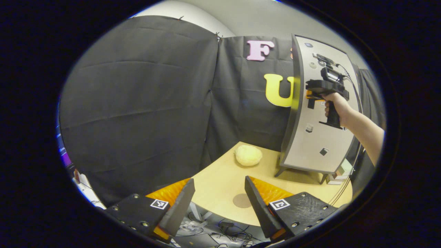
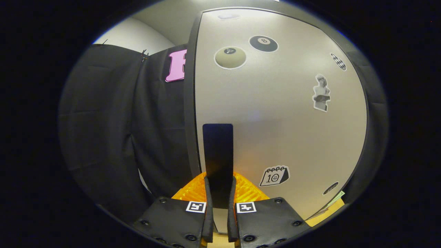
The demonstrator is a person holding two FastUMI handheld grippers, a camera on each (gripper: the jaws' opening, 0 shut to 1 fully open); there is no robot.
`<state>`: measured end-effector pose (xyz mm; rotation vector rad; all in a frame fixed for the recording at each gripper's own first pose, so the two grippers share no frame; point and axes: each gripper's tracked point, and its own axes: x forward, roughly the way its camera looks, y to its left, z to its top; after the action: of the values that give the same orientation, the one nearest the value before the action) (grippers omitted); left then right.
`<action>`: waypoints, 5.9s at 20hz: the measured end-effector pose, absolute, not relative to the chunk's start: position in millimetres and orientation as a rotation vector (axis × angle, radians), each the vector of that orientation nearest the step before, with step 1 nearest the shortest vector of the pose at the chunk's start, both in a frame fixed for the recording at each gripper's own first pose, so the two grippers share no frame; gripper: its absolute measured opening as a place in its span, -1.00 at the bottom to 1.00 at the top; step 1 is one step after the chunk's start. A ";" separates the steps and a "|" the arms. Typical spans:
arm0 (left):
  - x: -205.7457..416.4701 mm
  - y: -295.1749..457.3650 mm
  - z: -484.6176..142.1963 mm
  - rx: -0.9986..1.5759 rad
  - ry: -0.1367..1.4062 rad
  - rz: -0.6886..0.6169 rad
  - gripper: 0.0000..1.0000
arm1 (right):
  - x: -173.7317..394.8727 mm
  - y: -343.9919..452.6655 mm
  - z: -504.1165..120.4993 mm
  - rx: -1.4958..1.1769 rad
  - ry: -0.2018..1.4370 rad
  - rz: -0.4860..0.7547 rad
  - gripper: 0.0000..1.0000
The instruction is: Open the cabinet door with the right hand, grasp the bottle in the cabinet with the left hand and place it on the coaster, then close the cabinet door with the right hand.
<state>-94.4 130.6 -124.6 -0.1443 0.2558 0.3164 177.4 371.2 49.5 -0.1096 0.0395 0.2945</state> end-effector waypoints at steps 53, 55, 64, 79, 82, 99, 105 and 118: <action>-12.6 -64.3 -153.1 -0.077 0.286 -0.324 0.86 | 102.5 213.7 67.7 -0.135 0.001 0.046 -0.77; -7.4 -72.6 -151.5 -0.057 0.282 -0.346 0.80 | 101.5 204.7 69.4 -0.136 -0.002 0.027 -0.77; 15.5 -86.9 -147.4 -0.067 0.261 -0.397 0.86 | 82.8 150.6 81.1 -0.114 -0.032 -0.093 -0.83; 118.2 -138.2 -41.5 -0.032 0.118 -0.438 0.75 | 77.6 19.4 113.7 0.037 -0.056 -0.348 -0.94; 146.1 -160.8 -6.7 -0.065 0.084 -0.442 0.80 | 110.4 8.4 123.3 0.026 -0.069 -0.330 -0.89; 300.4 -266.1 77.3 0.011 -0.043 -0.410 0.75 | 217.9 -42.3 109.6 0.066 0.001 -0.279 -0.19; 344.2 -305.7 58.8 -0.060 -0.023 -0.424 0.75 | 231.1 -53.8 88.5 0.083 0.049 -0.292 0.45; 407.3 -329.4 36.5 -0.085 0.031 -0.506 0.79 | 243.2 -61.5 73.3 0.074 0.093 -0.323 0.60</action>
<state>407.3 -329.4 36.5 -0.0849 0.0314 -0.5064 243.2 -61.5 73.3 0.0738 0.0935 -0.3231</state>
